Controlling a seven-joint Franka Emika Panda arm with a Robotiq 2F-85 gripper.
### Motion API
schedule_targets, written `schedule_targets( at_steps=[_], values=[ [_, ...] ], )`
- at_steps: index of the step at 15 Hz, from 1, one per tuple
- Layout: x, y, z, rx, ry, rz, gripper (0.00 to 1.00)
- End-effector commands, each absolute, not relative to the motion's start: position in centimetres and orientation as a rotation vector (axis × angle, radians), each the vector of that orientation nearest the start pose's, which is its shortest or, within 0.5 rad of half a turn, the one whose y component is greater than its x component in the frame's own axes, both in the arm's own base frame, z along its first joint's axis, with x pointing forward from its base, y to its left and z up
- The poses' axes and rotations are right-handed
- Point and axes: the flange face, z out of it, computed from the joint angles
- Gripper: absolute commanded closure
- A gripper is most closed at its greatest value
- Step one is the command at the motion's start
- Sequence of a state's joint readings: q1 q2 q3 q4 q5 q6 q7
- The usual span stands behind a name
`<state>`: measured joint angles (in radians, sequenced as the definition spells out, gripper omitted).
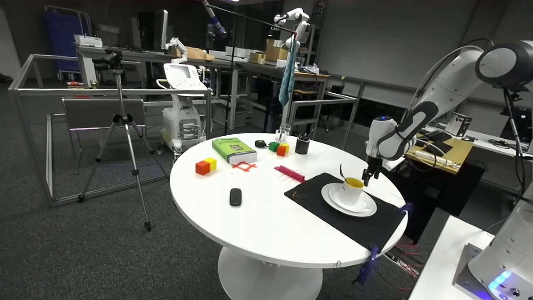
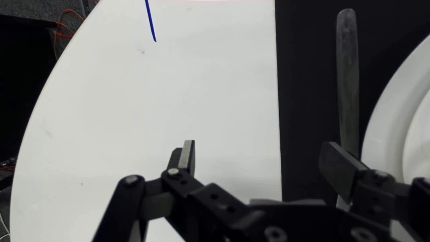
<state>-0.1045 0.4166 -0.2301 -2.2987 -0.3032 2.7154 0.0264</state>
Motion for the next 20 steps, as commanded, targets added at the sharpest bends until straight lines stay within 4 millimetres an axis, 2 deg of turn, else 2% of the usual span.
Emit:
schedule_targets(
  at_steps=[1,9,20],
  values=[
    [51.0,-16.7,16.4,-3.372,0.062,0.004,0.0],
    [52.2,-16.0,14.9,-3.367,0.025,-0.039,0.0],
    [53.3,-14.9,14.7,-3.292,0.026,-0.046,0.0]
  ],
)
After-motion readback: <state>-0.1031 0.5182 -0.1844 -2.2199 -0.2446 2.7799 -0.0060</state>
